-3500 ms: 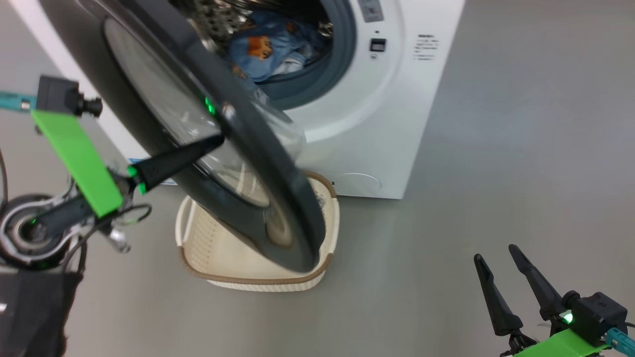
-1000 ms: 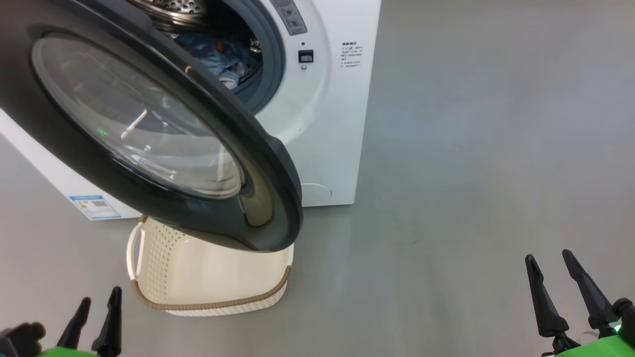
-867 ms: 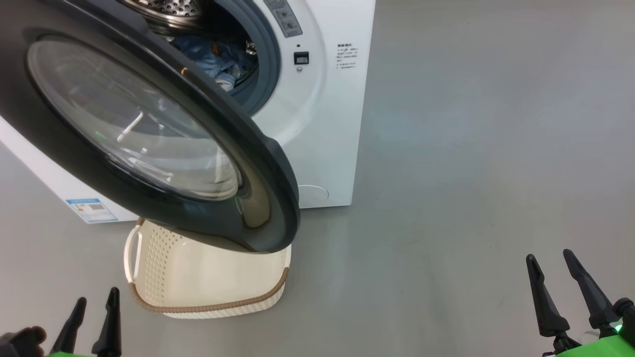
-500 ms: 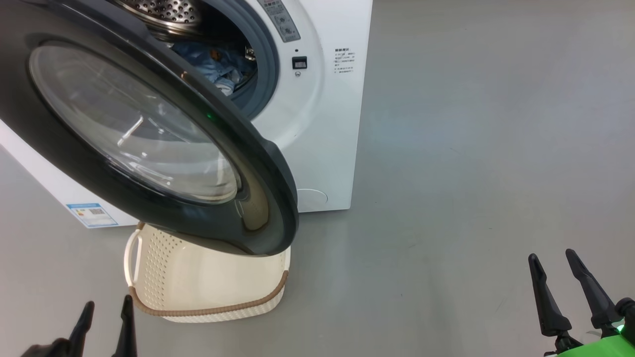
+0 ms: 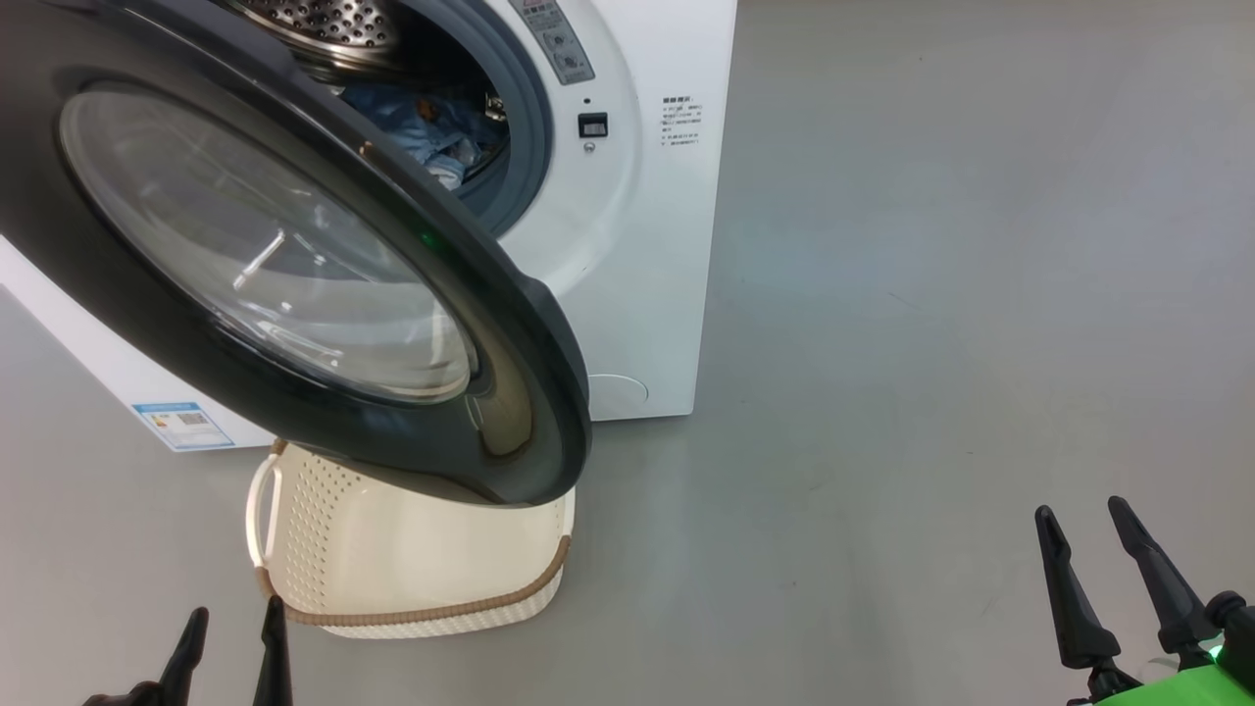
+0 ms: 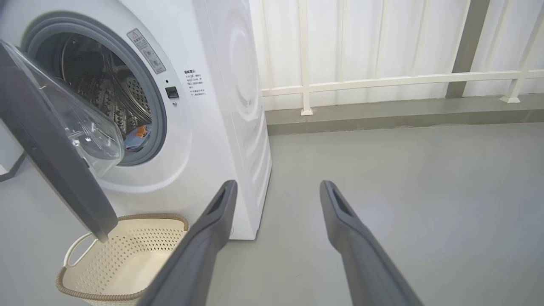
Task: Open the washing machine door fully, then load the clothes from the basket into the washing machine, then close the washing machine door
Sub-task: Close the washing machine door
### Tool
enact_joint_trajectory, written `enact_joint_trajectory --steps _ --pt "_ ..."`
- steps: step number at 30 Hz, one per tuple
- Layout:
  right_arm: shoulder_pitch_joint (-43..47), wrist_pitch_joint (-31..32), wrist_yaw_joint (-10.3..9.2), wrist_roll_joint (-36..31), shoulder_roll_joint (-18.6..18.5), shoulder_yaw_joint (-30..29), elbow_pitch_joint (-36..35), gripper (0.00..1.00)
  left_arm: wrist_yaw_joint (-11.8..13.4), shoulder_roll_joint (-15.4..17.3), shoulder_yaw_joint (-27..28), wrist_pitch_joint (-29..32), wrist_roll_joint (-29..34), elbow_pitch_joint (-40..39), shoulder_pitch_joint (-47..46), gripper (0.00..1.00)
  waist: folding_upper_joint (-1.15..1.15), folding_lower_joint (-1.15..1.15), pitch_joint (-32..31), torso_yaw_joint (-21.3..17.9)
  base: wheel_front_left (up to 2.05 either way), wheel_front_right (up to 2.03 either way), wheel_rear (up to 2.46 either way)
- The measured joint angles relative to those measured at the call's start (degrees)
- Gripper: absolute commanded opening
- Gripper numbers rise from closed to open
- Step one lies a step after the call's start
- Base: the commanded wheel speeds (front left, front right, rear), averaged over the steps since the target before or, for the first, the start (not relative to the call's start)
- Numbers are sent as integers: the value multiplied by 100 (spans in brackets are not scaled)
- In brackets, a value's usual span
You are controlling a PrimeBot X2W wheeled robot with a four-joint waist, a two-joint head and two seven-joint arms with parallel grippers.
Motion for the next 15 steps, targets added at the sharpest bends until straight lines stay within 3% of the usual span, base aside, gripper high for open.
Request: enact_joint_trajectory --steps 3,4,5,6,8,15 --pt "-1 0 0 4 15 22 11 100 0 -5 21 0 0 -1 -1 100 0 0 -17 15 0 0 0" --pt "-2 0 0 13 18 32 21 84 0 -13 32 0 1 -2 -2 100 0 0 -27 25 0 0 0" --pt "-5 0 0 25 25 44 31 49 0 -19 38 0 3 -3 -2 100 0 0 -36 37 0 0 0" --pt "-13 0 0 51 40 56 37 37 0 -22 40 0 20 -3 -2 100 0 0 -45 51 0 0 0" --pt "-36 0 0 60 100 75 53 0 0 -33 38 0 47 -7 -4 100 0 0 -63 87 0 0 0" --pt "-804 0 0 166 338 319 -38 0 0 -96 20 -1 49 -24 -7 100 0 0 -122 272 0 0 0"
